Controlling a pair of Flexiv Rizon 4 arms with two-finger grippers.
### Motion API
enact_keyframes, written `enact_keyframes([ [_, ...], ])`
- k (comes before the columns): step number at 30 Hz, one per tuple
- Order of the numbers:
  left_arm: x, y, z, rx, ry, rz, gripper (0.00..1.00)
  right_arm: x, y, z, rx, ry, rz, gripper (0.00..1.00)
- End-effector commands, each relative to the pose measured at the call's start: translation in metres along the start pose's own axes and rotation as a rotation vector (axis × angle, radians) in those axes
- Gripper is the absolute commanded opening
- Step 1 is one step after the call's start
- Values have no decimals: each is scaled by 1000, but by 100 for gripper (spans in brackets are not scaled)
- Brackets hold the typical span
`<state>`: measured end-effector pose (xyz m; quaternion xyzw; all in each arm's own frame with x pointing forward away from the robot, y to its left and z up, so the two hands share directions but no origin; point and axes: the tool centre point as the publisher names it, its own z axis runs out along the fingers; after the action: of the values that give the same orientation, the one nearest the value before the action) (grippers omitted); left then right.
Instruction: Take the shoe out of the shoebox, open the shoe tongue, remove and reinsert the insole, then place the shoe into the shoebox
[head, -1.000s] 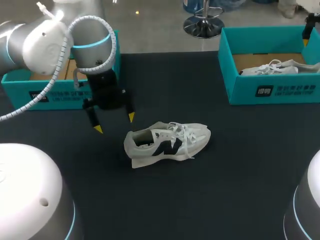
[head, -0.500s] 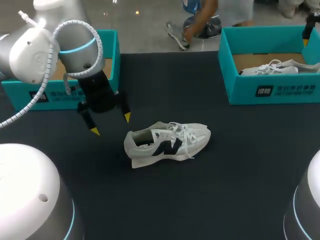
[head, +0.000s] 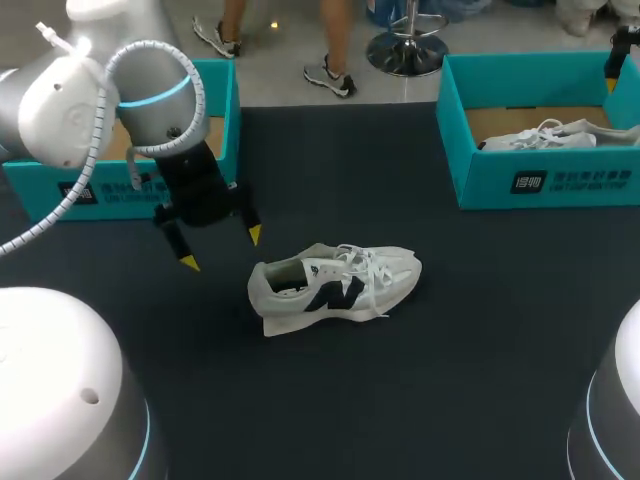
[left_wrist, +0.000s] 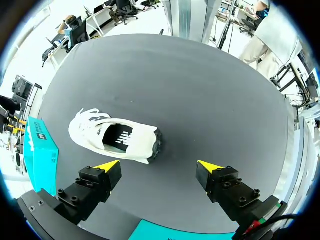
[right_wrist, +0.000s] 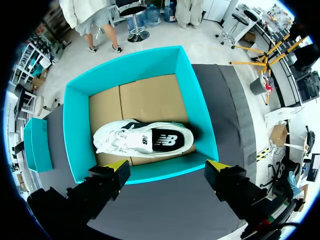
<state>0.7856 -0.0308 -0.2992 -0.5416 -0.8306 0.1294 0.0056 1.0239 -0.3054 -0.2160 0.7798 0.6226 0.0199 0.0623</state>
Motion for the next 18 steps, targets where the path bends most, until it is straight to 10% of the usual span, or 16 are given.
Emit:
enact_keyframes([
  [1, 1, 0, 0, -2, -3, 2, 100, 0, 0, 0, -1, 0, 0, 100],
  [11, 1, 0, 0, -2, -3, 2, 100, 0, 0, 0, -1, 0, 0, 100],
  [18, 14, -9, -7, 113, -256, -275, 100, 0, 0, 0, -1, 0, 0, 100],
])
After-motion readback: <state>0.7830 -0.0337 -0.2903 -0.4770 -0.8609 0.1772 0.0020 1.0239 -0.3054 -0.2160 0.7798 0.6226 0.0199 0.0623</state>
